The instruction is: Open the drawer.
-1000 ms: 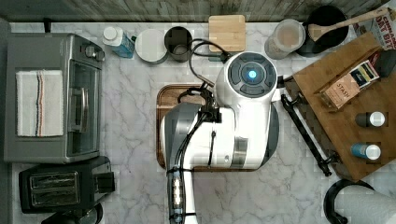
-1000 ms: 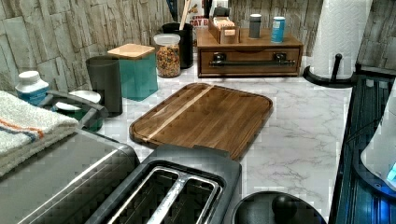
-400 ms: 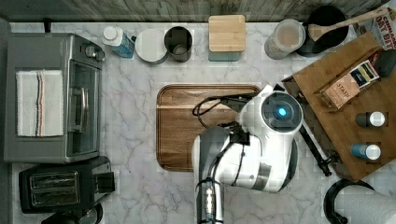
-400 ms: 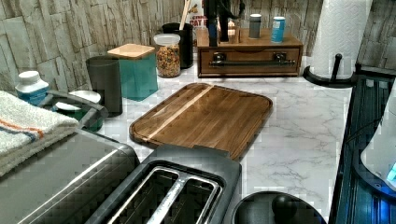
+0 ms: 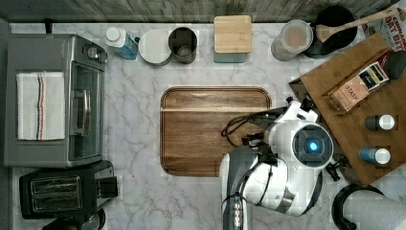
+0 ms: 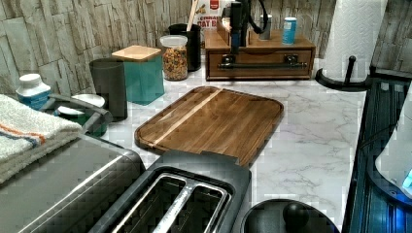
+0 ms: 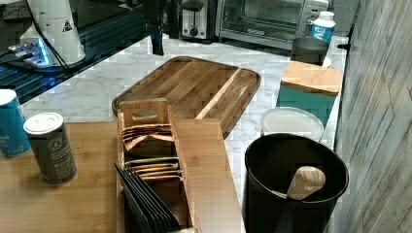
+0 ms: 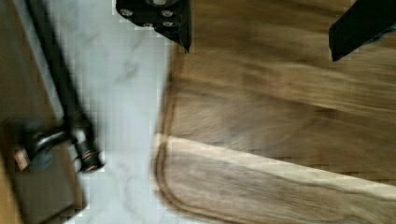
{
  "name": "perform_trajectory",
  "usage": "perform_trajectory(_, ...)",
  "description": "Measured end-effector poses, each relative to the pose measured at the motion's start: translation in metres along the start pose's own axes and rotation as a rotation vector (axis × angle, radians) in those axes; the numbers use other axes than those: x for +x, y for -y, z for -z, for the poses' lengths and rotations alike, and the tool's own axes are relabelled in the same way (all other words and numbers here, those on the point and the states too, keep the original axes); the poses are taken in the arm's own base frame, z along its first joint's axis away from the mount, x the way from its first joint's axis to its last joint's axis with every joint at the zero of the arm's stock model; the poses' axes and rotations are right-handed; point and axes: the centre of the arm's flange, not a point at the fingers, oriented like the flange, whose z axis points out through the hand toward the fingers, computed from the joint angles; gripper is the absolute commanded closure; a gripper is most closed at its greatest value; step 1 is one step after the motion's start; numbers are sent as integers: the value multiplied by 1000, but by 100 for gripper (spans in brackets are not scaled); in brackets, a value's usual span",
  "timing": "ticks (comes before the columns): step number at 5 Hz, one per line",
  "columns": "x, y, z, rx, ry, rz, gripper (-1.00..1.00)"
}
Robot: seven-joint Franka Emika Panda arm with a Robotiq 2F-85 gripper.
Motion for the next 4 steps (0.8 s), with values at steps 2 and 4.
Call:
perform_trajectory(2, -33, -34, 3, -113, -99, 188, -100)
perform_trajectory(4, -55, -74, -9, -156, -96, 289, -100)
